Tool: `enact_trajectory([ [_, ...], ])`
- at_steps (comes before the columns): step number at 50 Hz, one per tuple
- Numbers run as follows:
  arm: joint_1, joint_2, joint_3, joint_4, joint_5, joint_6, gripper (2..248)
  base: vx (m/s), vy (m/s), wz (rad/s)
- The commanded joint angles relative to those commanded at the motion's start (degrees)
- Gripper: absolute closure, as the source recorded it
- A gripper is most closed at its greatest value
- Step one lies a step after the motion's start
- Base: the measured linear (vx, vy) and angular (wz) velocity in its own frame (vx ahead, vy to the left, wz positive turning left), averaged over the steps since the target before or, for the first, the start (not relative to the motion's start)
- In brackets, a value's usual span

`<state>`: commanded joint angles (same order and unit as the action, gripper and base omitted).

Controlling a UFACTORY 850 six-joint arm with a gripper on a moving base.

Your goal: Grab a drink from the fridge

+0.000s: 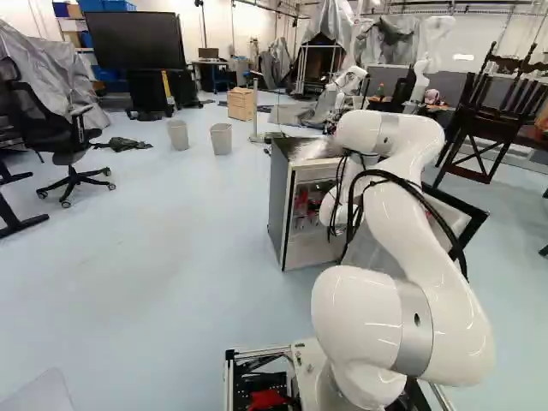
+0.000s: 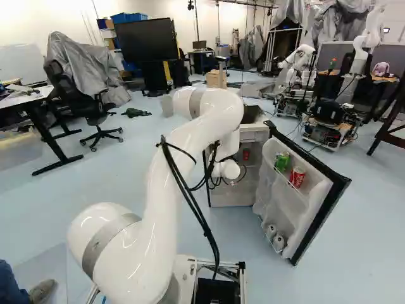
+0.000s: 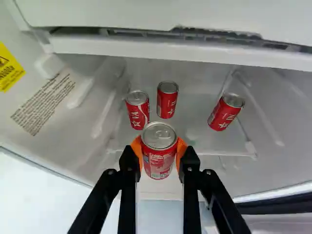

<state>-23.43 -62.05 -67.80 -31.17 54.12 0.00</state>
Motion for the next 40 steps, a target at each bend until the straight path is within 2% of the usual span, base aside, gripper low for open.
enact_trajectory([
  [40, -1.63, 14.58, 17.39, 0.0, 0.0, 0.0, 160, 0.0, 0.0, 0.0],
])
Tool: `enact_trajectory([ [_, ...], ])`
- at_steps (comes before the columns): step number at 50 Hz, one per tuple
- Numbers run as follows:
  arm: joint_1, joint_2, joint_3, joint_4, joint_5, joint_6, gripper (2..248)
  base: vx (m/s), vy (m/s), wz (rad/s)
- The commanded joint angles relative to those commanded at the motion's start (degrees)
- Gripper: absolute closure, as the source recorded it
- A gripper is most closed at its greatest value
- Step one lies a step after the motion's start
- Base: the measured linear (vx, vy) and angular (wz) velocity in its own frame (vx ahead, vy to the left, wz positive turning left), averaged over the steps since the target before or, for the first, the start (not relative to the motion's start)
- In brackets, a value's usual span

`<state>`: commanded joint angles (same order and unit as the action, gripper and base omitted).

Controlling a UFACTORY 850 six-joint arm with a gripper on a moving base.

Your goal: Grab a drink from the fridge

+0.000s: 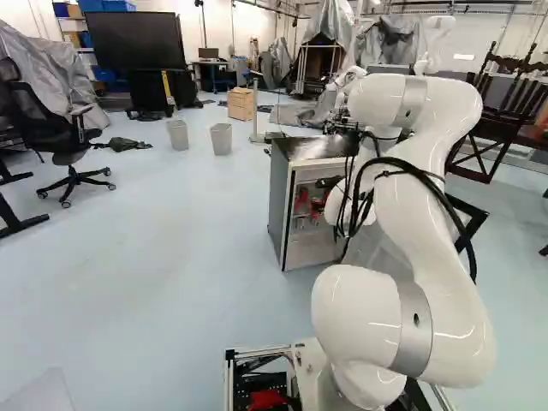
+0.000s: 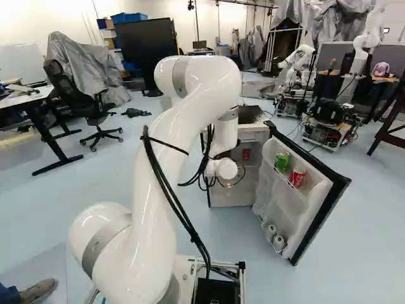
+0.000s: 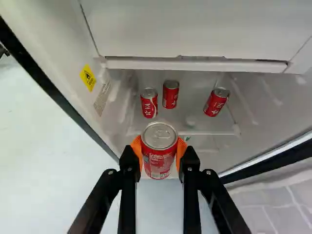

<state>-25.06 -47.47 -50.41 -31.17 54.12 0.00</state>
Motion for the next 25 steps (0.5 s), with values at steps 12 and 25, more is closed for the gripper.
enact_trajectory([
  [12, -0.57, 4.44, 4.9, 0.0, 0.0, 0.0, 160, 0.0, 0.0, 0.0],
  [25, -1.23, 9.28, 10.04, 0.0, 0.0, 0.0, 160, 0.0, 0.0, 0.0],
])
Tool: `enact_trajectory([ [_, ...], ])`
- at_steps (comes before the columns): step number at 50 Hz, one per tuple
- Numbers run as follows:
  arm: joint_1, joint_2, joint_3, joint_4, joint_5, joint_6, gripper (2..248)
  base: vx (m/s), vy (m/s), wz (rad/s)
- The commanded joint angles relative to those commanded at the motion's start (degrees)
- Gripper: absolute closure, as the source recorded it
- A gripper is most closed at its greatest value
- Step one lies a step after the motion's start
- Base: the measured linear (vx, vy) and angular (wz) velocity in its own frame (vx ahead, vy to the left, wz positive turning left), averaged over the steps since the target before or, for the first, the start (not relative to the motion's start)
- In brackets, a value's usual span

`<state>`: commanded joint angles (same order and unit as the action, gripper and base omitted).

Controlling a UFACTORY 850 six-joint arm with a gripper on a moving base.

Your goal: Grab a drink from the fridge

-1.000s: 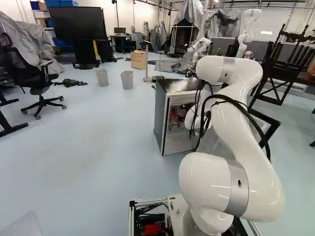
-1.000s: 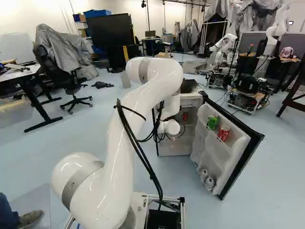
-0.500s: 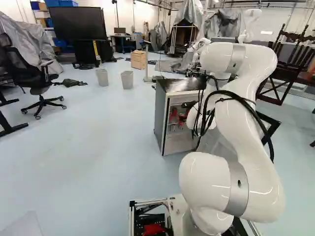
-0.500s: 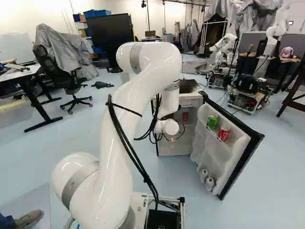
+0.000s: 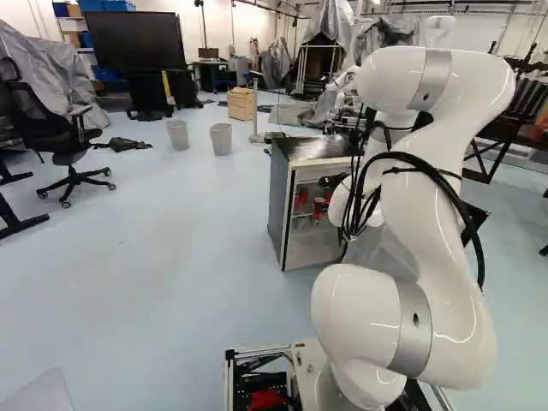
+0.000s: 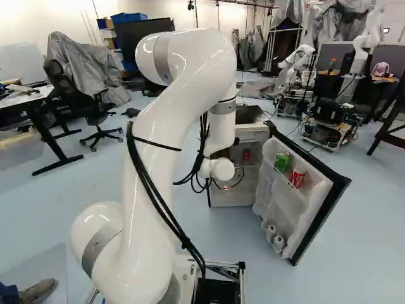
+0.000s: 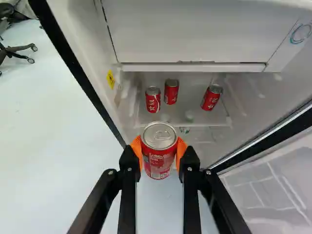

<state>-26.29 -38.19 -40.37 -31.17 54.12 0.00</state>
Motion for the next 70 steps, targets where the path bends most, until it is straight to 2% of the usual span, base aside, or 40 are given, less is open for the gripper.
enact_trajectory([
  [25, -1.32, 9.08, 8.61, 0.0, 0.0, 0.0, 160, 0.0, 0.0, 0.0],
  [70, -1.41, 18.61, 12.45, 0.0, 0.0, 0.0, 160, 0.0, 0.0, 0.0],
])
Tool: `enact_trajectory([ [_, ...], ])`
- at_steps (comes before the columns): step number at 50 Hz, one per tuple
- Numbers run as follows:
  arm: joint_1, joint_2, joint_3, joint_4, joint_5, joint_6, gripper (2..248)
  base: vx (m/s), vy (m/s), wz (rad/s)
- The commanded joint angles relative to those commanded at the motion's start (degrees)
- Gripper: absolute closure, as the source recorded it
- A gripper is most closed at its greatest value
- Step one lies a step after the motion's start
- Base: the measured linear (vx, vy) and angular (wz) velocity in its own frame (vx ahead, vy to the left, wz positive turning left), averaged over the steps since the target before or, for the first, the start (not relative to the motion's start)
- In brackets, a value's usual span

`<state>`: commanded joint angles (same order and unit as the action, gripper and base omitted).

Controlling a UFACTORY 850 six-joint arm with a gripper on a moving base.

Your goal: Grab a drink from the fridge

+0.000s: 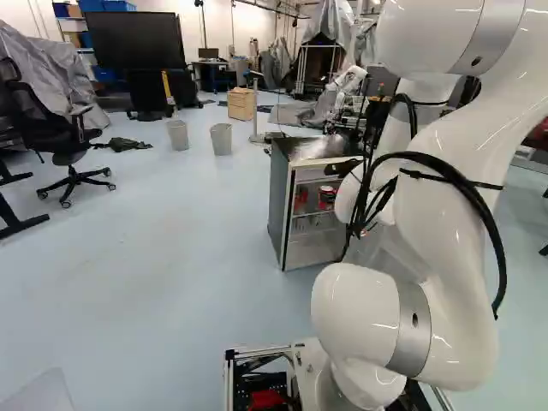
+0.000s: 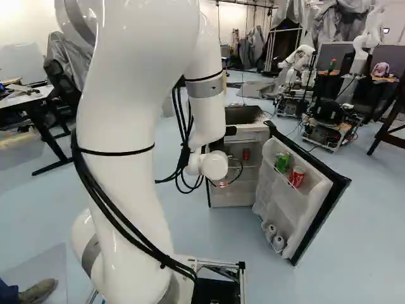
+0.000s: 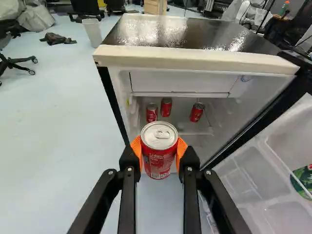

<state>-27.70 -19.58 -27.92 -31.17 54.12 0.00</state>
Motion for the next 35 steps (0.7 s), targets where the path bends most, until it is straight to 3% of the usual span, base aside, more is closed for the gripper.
enact_trajectory([
  [35, 0.03, 6.84, 1.93, 0.0, 0.0, 0.0, 160, 0.0, 0.0, 0.0],
])
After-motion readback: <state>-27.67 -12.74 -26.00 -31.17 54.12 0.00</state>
